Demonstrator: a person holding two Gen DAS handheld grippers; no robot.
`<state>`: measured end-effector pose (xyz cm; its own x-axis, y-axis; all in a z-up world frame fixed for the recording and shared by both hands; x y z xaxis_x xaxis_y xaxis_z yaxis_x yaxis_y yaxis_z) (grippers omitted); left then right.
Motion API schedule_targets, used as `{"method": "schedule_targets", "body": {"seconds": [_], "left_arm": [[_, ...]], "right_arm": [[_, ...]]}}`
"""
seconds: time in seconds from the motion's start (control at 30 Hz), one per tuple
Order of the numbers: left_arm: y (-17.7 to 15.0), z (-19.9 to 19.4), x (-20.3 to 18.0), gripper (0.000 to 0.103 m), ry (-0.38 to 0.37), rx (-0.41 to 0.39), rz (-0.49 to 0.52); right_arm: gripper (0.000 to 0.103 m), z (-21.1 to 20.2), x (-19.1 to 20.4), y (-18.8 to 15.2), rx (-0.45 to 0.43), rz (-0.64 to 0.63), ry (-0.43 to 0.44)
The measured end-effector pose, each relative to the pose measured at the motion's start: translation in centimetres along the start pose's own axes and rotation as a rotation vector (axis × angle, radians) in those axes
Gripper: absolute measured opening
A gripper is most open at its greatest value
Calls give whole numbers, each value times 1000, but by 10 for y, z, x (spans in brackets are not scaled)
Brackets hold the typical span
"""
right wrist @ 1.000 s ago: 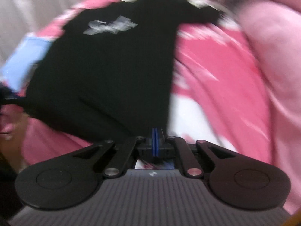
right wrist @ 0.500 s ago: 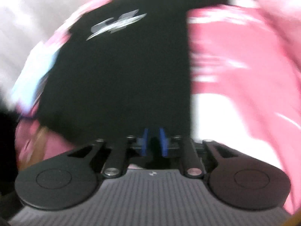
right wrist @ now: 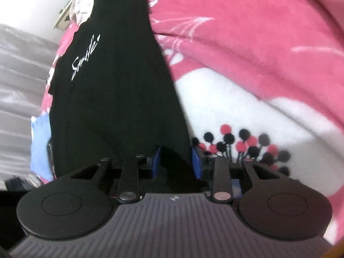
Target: Fold clothes
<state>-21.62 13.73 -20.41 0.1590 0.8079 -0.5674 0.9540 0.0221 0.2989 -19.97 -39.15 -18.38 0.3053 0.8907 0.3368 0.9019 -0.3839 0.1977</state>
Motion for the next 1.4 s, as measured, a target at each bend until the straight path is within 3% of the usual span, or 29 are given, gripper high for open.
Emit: {"method": "schedule_targets", "body": {"seconds": [0.03,0.07,0.2,0.33,0.43,0.53,0.63,0.77,0.8,0.87,0.93,1.03,1.07,1.17,1.2,1.23,1.3,1.4], "left_arm": [[0,1,-2,17,24,0,23],[-3,2,-5,11,29,16,45],[-7,-2,-13,6,49,17,81],[-4,-31,-15,4,13,21,49],[-1,-58,-12,4,10,37,8],[-1,-66,-10,4,23,73,19],[-5,-54,-1,4,60,139,44],[-16,-26,17,6,116,242,68],[-14,-29,18,8,101,244,62],[-8,-40,17,21,98,255,63],[1,-59,13,26,132,277,91],[33,-92,2,29,190,328,152],[56,-85,-10,31,198,331,165],[140,-64,-42,39,201,281,284],[169,-54,-54,41,198,257,329],[198,-34,-70,41,193,222,370],[248,10,-104,45,175,148,471],[306,90,-159,46,157,54,561]], "right_arm": [[28,0,6,-1,-3,-23,8],[26,-1,11,-4,-2,-58,7],[5,2,24,-10,-9,-144,-47],[2,-21,31,-6,-56,-148,-48],[2,-47,31,-10,-29,-133,-31],[2,-57,26,-14,15,-113,-37],[2,-37,20,-27,110,-105,-57],[3,-2,14,-35,169,-113,-118],[5,1,13,-33,184,-109,-124],[11,-9,15,-29,200,-158,-160],[28,-25,15,-24,220,-220,-221],[30,-57,9,-2,208,-290,-331],[31,-66,9,13,181,-295,-352],[42,-80,18,80,-37,-315,-363],[52,-80,22,106,-144,-306,-360],[58,-75,26,130,-239,-280,-347],[60,-63,30,175,-389,-220,-320],[59,-29,27,225,-450,-109,-296]]}}
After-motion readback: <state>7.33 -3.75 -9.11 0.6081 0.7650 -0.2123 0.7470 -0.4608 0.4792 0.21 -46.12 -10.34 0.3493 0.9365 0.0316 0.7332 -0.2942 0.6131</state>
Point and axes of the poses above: each gripper's, at about its wrist camera, not at the fingertips, and z roughly the way its jaws point, x to its left, y to its top, the point moved 8 cm from there along z, roughly the way its jaws point, and after that the axes turned 15 degrees about -y, right-handed, at the moved point
